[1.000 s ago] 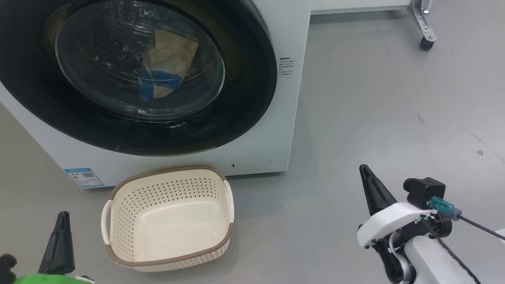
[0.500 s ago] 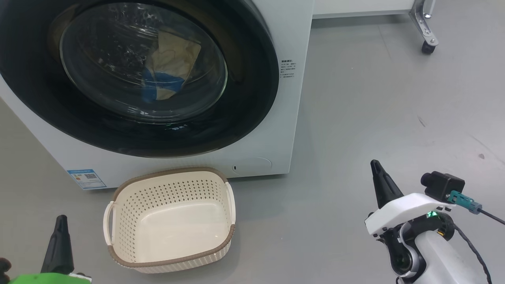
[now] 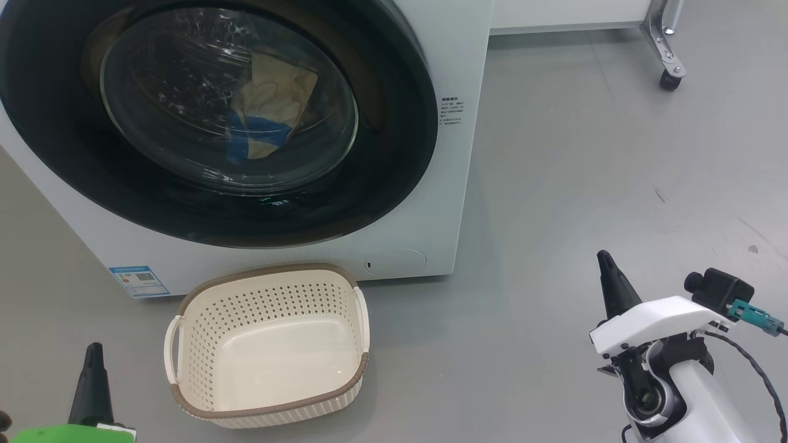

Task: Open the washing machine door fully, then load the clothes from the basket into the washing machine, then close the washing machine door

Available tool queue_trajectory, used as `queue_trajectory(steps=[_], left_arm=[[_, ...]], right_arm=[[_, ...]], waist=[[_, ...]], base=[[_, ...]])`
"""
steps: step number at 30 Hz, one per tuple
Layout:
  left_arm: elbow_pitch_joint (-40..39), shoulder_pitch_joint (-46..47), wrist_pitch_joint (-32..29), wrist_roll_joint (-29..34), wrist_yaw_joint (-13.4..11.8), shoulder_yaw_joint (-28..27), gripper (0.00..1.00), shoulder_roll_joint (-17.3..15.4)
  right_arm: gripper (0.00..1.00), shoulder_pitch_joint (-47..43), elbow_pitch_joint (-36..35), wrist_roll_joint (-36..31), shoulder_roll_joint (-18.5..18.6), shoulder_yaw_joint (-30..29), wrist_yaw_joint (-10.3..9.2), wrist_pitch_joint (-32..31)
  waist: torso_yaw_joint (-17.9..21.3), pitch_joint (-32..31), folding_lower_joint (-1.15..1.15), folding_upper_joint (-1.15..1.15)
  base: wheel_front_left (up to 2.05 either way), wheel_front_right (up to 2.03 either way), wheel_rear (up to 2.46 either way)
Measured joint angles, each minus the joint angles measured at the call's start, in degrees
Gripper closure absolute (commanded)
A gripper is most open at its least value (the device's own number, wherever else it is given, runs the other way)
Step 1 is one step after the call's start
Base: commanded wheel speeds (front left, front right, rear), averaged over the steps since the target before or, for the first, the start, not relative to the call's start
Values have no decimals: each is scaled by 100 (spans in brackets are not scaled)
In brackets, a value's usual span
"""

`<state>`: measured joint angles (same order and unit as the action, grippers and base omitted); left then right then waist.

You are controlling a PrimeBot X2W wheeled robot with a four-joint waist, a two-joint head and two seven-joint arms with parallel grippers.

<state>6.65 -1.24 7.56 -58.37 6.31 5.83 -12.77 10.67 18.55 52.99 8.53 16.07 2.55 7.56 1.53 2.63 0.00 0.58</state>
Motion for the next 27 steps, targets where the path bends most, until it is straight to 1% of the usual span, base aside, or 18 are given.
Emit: queue_trajectory(steps=[12, 15, 18, 27], left_arm=[[90, 20, -223, -647, -51, -160, 100, 175], [110, 40, -285, -780, -53, -192, 100, 200], [122, 98, -346, -938, -98, -220, 100, 232], [177, 132, -502, -1434, -100, -354, 100, 375]], right_arm=[[100, -119, -98, 719, -108, -412, 11, -249], [100, -120, -129, 894, -123, -519, 44, -305], [100, -132, -154, 1076, -140, -617, 45, -346], [100, -240, -212, 1611, -218, -924, 52, -539]], waist=[[-27, -48, 0, 0], [-34, -59, 0, 0], [-41, -71, 0, 0], [-62, -106, 0, 0]], base=[[0, 0, 0], [0, 0, 0], [0, 0, 0], [0, 0, 0]])
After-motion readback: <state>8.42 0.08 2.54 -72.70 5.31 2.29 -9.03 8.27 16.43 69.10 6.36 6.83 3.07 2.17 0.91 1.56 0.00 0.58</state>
